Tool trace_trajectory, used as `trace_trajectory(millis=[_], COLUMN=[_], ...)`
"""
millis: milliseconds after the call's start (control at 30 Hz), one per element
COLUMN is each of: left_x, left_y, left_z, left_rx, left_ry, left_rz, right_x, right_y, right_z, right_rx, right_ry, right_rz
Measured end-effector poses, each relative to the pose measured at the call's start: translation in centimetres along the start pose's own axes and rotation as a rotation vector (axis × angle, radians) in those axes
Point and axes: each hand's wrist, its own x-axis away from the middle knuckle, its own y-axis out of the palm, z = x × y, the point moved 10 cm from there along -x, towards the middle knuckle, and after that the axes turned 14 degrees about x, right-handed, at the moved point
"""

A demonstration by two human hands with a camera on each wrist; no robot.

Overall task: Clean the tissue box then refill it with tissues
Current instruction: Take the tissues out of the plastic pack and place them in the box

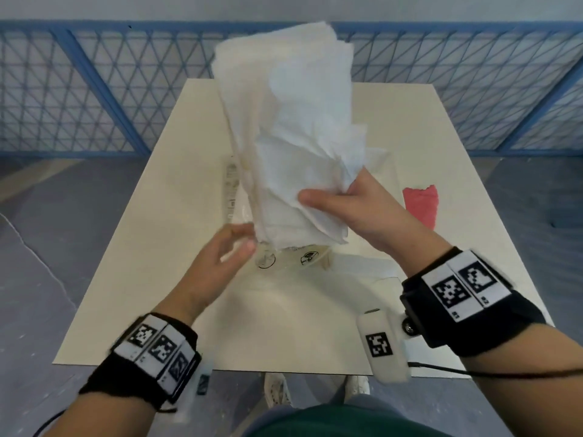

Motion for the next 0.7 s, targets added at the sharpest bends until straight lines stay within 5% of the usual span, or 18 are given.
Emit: trace_trajectory(millis=[100,333,700], left_x=[-1.3,-1.8,-4.2], left_y=[0.0,0.0,-0.8], left_z=[5.3,10.6,2.7], left_rx=[0.281,0.023,0.146], left_ry=[0.139,0.352,0.033], left_rz=[-0.002,0.020,0.092], right_x=[-0.4,-0.9,-2.5], right_y=[1.8,3.1,5.3], right_z=[-0.3,-1.0,7.0], right_rx=[0.063,0.188,0.224], right_ry=[-0.022,-0.092,0.130], right_rz=[-0.023,0.059,0.089])
